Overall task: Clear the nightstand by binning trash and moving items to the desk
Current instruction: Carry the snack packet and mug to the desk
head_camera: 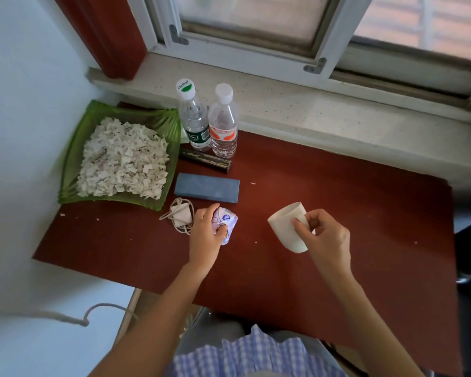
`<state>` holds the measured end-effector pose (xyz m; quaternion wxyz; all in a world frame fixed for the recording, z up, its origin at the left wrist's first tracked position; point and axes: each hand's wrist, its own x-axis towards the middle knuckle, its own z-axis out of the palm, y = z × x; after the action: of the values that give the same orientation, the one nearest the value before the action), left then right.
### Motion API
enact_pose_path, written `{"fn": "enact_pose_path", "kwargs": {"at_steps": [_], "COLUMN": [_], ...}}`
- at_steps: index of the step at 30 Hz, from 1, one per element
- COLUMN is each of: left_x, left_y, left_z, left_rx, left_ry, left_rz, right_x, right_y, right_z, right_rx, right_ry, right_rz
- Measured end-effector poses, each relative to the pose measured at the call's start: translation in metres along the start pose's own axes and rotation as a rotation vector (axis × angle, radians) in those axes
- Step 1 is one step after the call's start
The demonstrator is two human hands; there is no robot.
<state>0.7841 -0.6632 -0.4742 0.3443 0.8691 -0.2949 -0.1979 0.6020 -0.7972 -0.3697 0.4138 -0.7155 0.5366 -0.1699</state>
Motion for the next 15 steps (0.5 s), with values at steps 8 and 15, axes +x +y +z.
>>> {"fn": "enact_pose_path", "kwargs": {"at_steps": [8,15], "left_x": [-0.021,-0.036], "left_y": [-0.006,-0.039], "left_z": [0.002,0.008], "left_rx": [0.418,0.505], "left_ry": [0.058,-0.053], "left_rz": [0.289,0.538], "right_x": [-0.001,0.000], "right_y": [0.004,0.012], "right_z": [0.005,0.016], "right_rx": [-0.001,0.092], "right_ry": [0.050,0.150], "right_rz": [0.048,0.086]}}
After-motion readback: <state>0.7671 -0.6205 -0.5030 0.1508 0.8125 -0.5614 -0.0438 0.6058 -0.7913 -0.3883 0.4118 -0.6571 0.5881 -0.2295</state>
